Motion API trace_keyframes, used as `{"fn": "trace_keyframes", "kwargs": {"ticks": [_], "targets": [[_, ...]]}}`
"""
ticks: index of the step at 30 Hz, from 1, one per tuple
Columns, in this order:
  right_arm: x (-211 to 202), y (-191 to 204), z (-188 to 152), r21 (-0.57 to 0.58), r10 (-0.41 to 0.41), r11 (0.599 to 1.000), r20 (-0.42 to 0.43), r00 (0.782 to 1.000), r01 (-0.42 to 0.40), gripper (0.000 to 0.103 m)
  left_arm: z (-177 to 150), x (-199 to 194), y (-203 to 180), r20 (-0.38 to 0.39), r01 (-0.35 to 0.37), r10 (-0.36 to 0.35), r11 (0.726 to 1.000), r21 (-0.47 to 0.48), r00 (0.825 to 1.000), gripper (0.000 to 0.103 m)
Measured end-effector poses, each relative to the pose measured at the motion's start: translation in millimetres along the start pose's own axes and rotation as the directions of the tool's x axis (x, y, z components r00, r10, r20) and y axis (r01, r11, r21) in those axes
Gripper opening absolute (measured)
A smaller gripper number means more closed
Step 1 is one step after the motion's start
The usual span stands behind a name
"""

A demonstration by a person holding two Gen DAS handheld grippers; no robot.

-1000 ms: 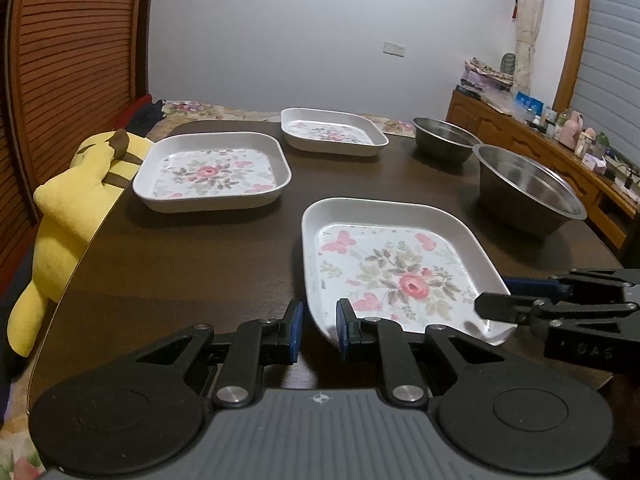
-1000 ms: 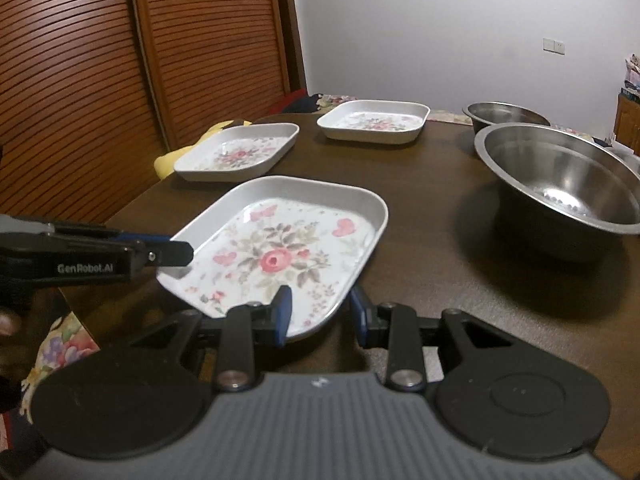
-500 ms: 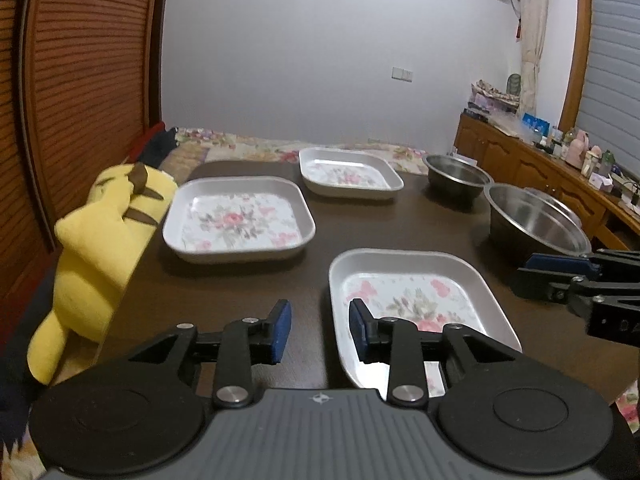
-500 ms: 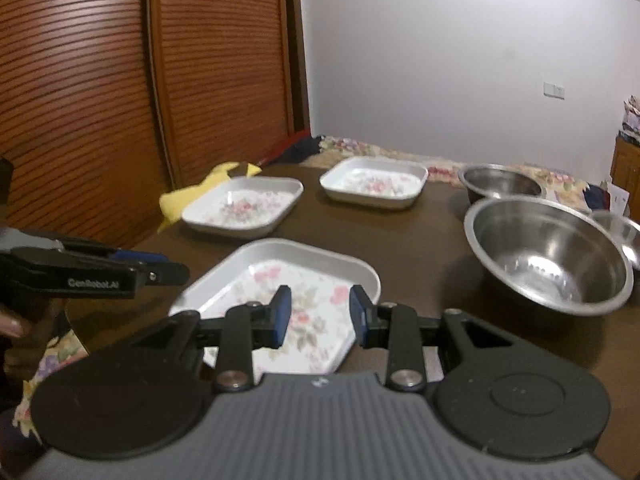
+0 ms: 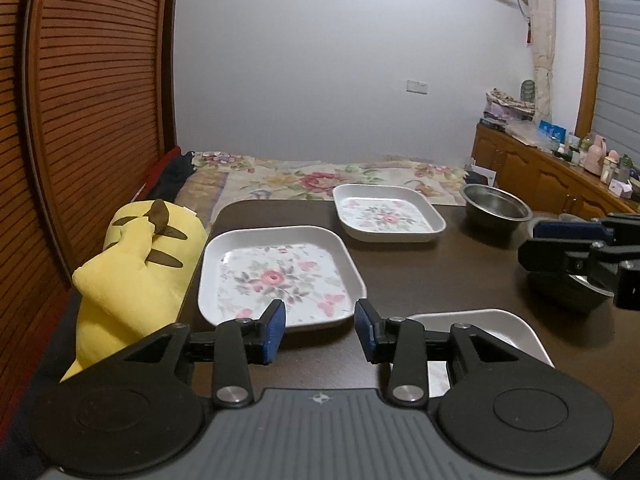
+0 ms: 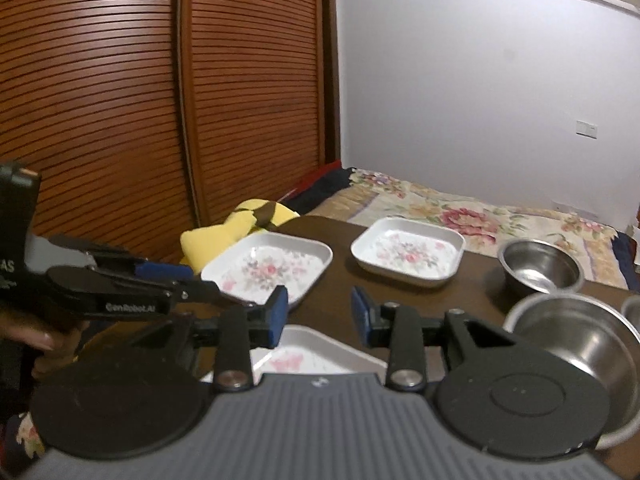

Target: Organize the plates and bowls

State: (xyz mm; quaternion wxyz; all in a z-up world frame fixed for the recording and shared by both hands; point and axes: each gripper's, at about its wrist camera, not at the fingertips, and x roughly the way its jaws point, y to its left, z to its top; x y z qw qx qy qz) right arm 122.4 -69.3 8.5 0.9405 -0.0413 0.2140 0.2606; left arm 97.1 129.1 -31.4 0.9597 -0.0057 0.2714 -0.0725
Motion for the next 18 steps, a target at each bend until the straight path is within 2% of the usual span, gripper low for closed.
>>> {"fn": "trace_keyframes", "kwargs": {"ticks": [2, 18], "targets": [[7.1, 0.4, 4.7, 0.006, 0.010, 1.000, -0.003, 1.000, -0.010, 0.042, 2.2, 5.1, 5.2, -0.002, 0.000, 0.000, 1.000, -0.005, 1.000, 0.041], [75.4, 9.3, 25.6, -0.011, 0.030, 0.999, -0.114, 0.993, -0.031, 0.043, 21.2, 43.6, 52.4, -0.019, 0.002, -0.003, 0.999, -0.035, 1.000, 0.043]]}}
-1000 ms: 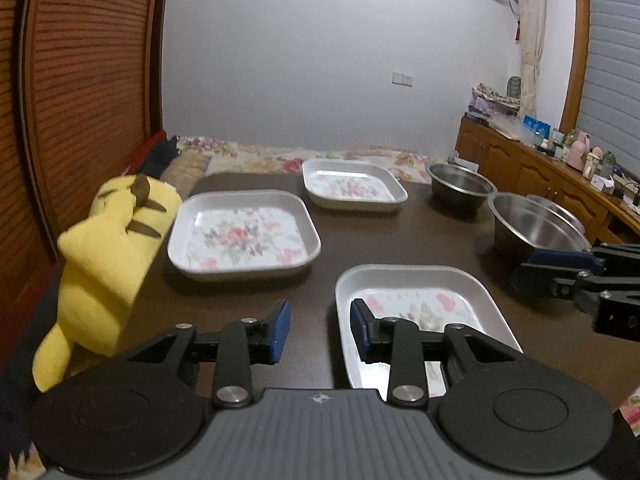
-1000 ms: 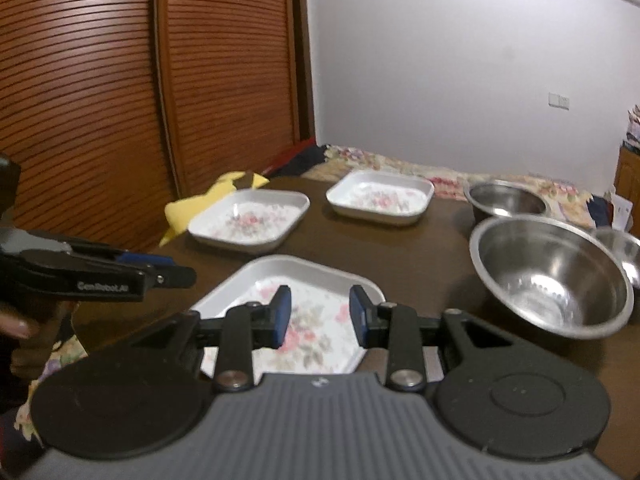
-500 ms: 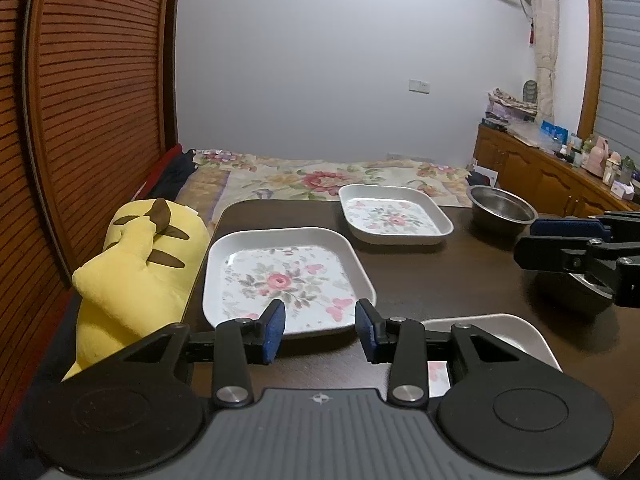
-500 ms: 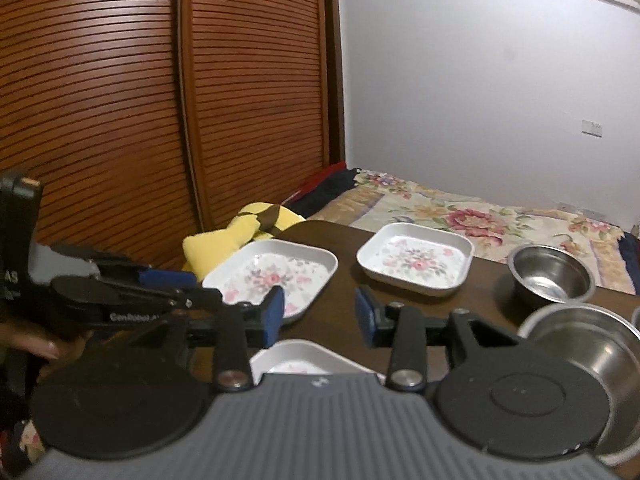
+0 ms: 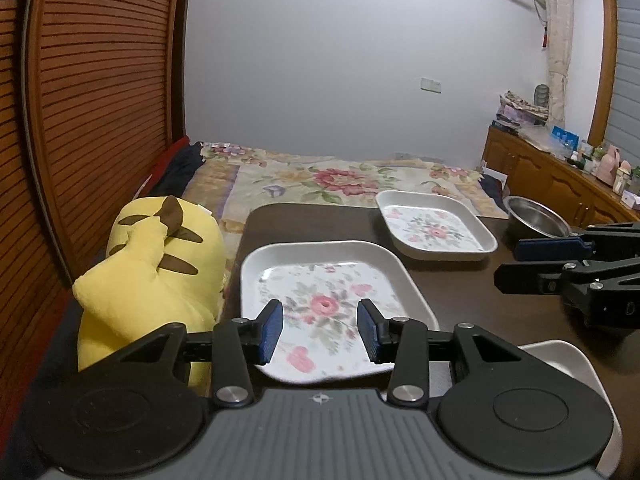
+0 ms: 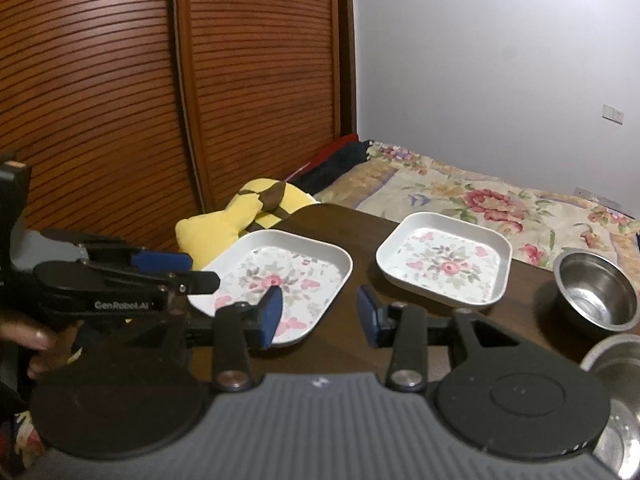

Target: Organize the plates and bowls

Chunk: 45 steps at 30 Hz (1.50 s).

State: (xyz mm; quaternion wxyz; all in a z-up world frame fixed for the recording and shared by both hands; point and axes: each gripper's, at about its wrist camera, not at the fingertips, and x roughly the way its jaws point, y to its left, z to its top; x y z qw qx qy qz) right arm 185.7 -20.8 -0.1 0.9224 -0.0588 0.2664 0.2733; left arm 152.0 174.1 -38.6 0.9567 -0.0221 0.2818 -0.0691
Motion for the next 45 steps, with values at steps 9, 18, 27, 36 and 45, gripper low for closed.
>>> {"fn": "trace_keyframes", "kwargs": {"ticks": [9, 18, 27, 36, 45], "targets": [[36.8, 0.1, 10.6, 0.007, 0.002, 1.000, -0.053, 0.999, -0.002, 0.043, 7.3, 22.6, 29.4, -0.006, -0.009, 0.009, 1.000, -0.014, 1.000, 0.044], [73.6, -8.6, 9.1, 0.053, -0.003, 0.999, -0.132, 0.991, 0.010, 0.043, 5.1, 42.5, 41.8, -0.030, 0.002, -0.003, 1.000, -0.030, 1.000, 0.044], [89.9, -2.9, 6.3, 0.044, 0.005, 0.999, -0.161, 0.987, 0.002, 0.043, -0.4, 49.8, 46.1, -0.046, 0.001, -0.003, 0.999, -0.040, 0.999, 0.040], [100.2, -4.0, -1.0, 0.055, 0.007, 0.998, -0.197, 0.980, 0.004, 0.041, -5.8, 55.7, 46.0, -0.072, 0.008, -0.011, 0.999, -0.048, 0.997, 0.028], [103.3, -4.0, -0.9, 0.073, 0.030, 0.997, -0.221, 0.975, -0.015, 0.031, -9.1, 55.2, 44.2, -0.089, 0.005, -0.010, 0.998, -0.061, 0.996, 0.017]]}}
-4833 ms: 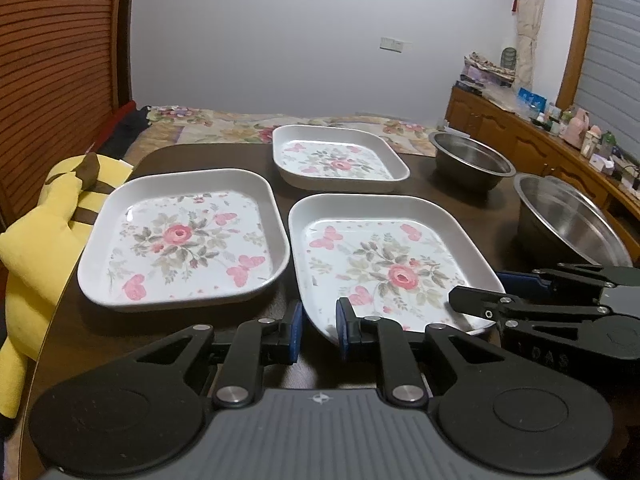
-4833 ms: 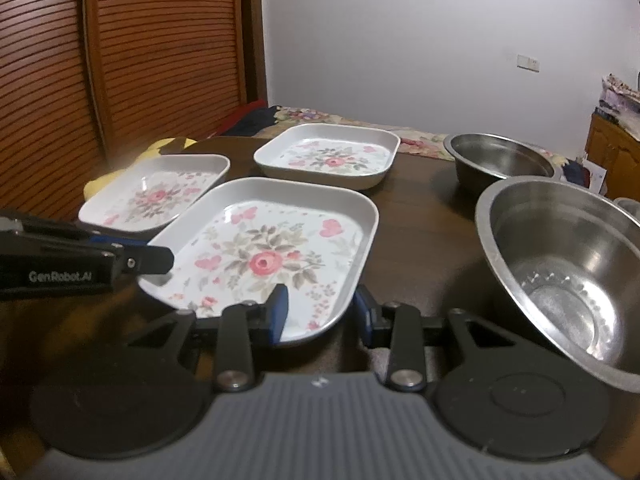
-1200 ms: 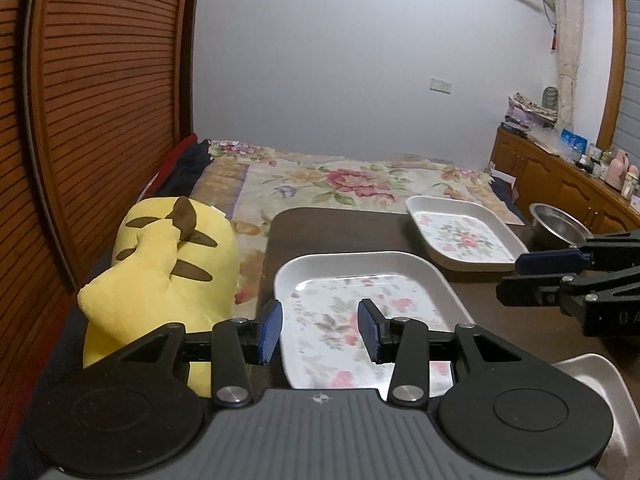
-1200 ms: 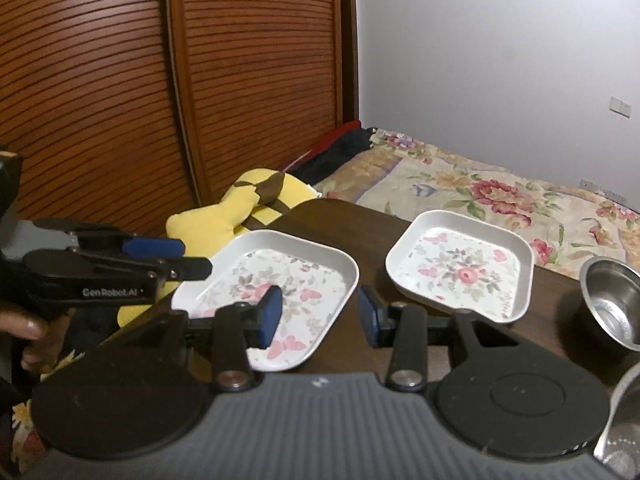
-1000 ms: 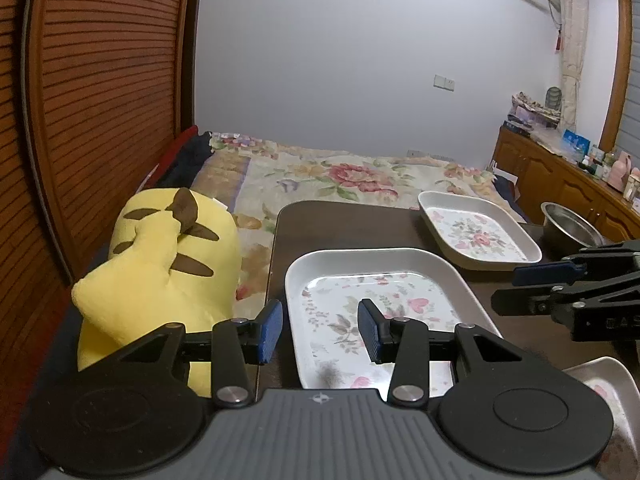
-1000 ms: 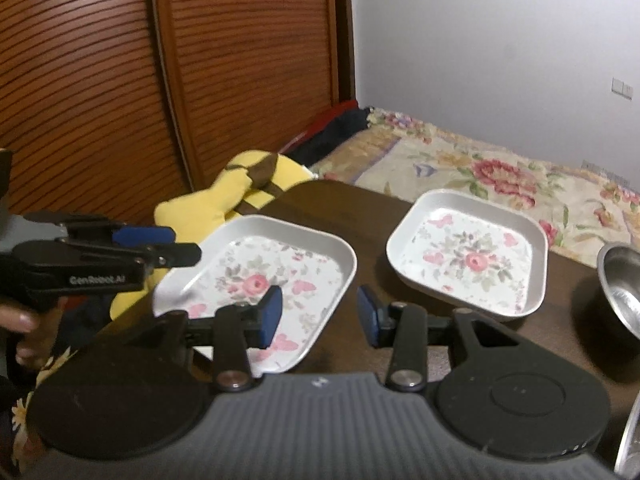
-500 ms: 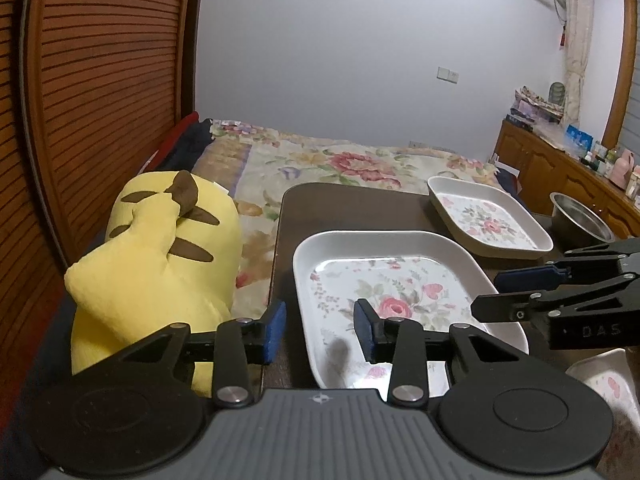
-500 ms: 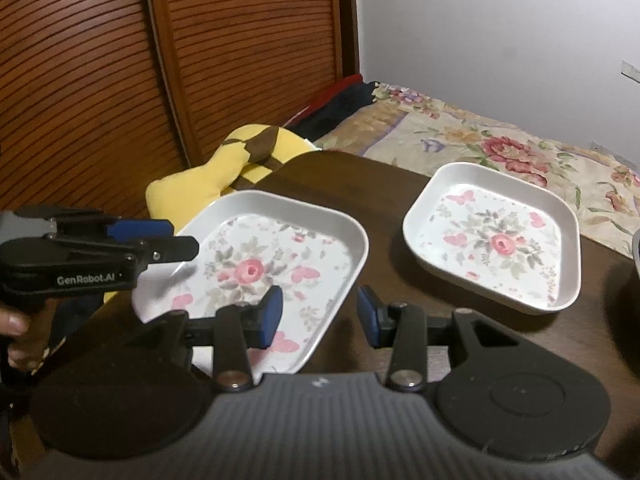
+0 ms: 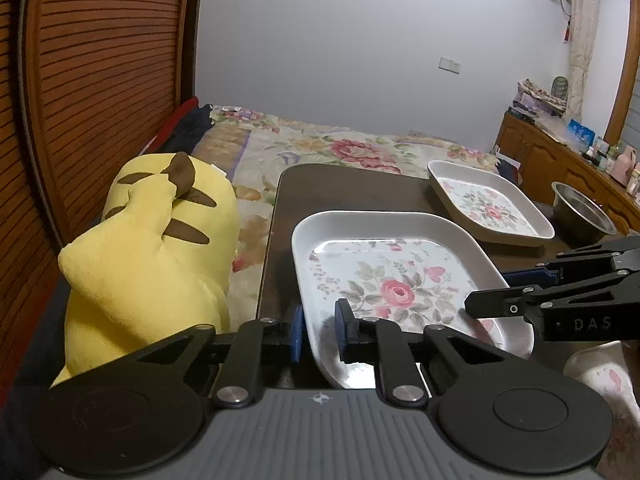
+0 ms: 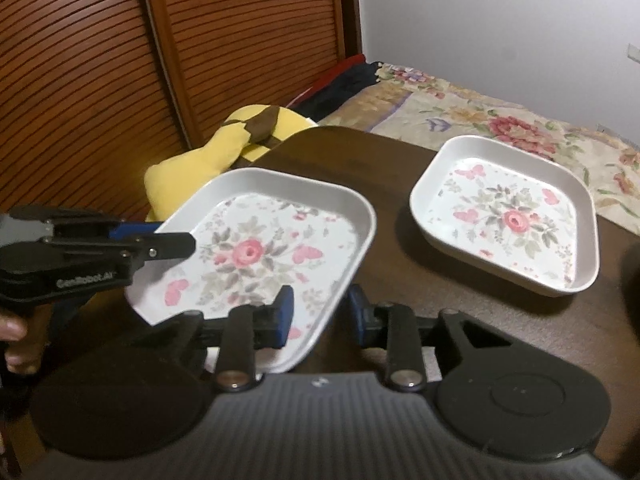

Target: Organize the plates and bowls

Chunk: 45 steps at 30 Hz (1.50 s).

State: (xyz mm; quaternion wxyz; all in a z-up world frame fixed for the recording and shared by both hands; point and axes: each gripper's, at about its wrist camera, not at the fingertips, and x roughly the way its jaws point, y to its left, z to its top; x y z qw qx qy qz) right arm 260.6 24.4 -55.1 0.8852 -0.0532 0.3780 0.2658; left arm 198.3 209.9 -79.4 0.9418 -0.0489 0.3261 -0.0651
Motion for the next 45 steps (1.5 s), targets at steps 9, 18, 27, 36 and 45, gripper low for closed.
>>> {"fn": "trace_keyframes", "kwargs": {"ticks": [9, 18, 27, 36, 45], "targets": [[-13.6, -6.3, 0.0, 0.019, 0.006, 1.000, 0.017, 1.000, -0.006, 0.027, 4.3, -13.2, -9.8, 0.002, 0.009, -0.009, 1.000, 0.001, 1.000, 0.017], [-44.2, -15.4, -2.2, 0.029, 0.001, 1.000, 0.074, 0.997, -0.003, 0.026, 12.1, -33.7, -34.6, 0.043, 0.023, -0.024, 0.999, 0.030, 0.999, 0.017], [-76.8, -29.4, -12.5, 0.060, -0.027, 0.998, 0.122, 0.992, 0.020, 0.026, 16.5, -49.5, -67.4, 0.070, 0.041, -0.047, 0.996, 0.078, 0.996, 0.017], [-105.1, -39.8, -25.9, 0.076, -0.046, 0.997, 0.159, 0.986, 0.034, 0.026, 15.4, -64.6, -94.2, 0.091, 0.052, -0.062, 0.993, 0.109, 0.994, 0.017], [-130.1, -45.4, -38.9, 0.099, -0.062, 0.994, 0.196, 0.979, 0.043, 0.026, 8.4, -79.4, -113.4, 0.108, 0.067, -0.081, 0.989, 0.132, 0.991, 0.017]]}}
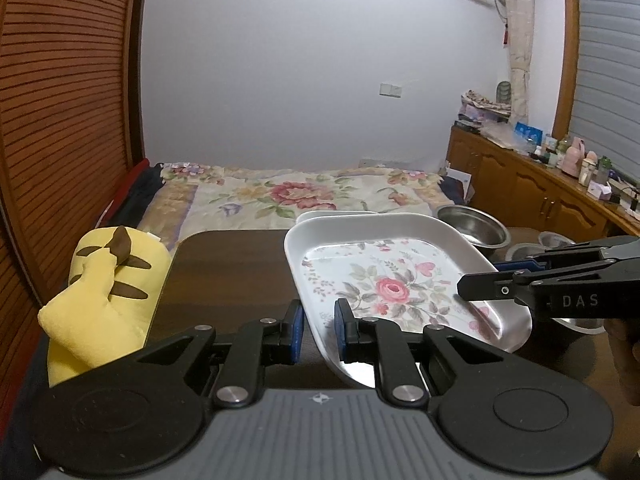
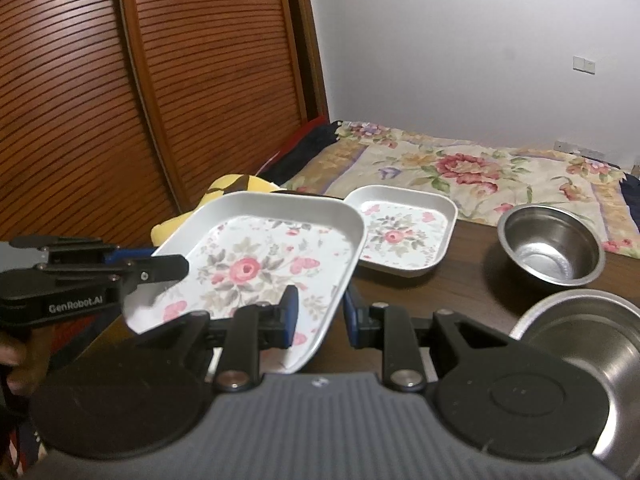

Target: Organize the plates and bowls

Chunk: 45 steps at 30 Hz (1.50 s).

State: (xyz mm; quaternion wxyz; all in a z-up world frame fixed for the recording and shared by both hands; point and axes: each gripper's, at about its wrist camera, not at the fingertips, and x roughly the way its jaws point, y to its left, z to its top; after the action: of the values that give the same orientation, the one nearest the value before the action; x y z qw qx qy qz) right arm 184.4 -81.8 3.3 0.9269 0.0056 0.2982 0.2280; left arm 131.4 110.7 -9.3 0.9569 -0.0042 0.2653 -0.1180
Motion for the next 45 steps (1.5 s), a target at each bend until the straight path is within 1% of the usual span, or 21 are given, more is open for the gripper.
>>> {"fn": "trace_keyframes", "kwargs": {"ticks": [13, 25, 31, 37, 45], "targets": [[-29.0, -4.7, -19.5, 0.019, -0.012, 1.000, 0.018, 1.000, 0.012, 0.026, -14.6, -16.2, -18.7, 0.003, 0.026, -0.026, 0.999, 0.022, 1.000, 0.017], [-48.4, -0.8, -41.1, 0.024, -0.014, 1.000, 0.021, 1.000, 0.013, 0.026, -31.2, -31.3, -28.1, -0.008, 0.043, -0.043, 0.999, 0.015, 0.999, 0.017], [-51.5, 0.4, -52.1, 0.036, -0.001, 0.999, 0.020, 1.000, 0.000, 0.027, -39.5, -32.9, -28.3, -0.026, 0.052, -0.052, 0.999, 0.014, 0.998, 0.017], [-49.9, 2.7, -67.5, 0.037, -0.014, 0.999, 0.011, 1.000, 0.013, 0.026, -55.0, -26.3, -28.7, -0.057, 0.061, -0.062, 0.998, -0.012, 0.996, 0.017], [-48.3, 0.4, -81.8, 0.070, -0.011, 0.997, -0.002, 1.000, 0.011, 0.027, -64.2, -25.2, -33.9, -0.078, 0.062, -0.062, 0.998, -0.005, 0.995, 0.017]]}}
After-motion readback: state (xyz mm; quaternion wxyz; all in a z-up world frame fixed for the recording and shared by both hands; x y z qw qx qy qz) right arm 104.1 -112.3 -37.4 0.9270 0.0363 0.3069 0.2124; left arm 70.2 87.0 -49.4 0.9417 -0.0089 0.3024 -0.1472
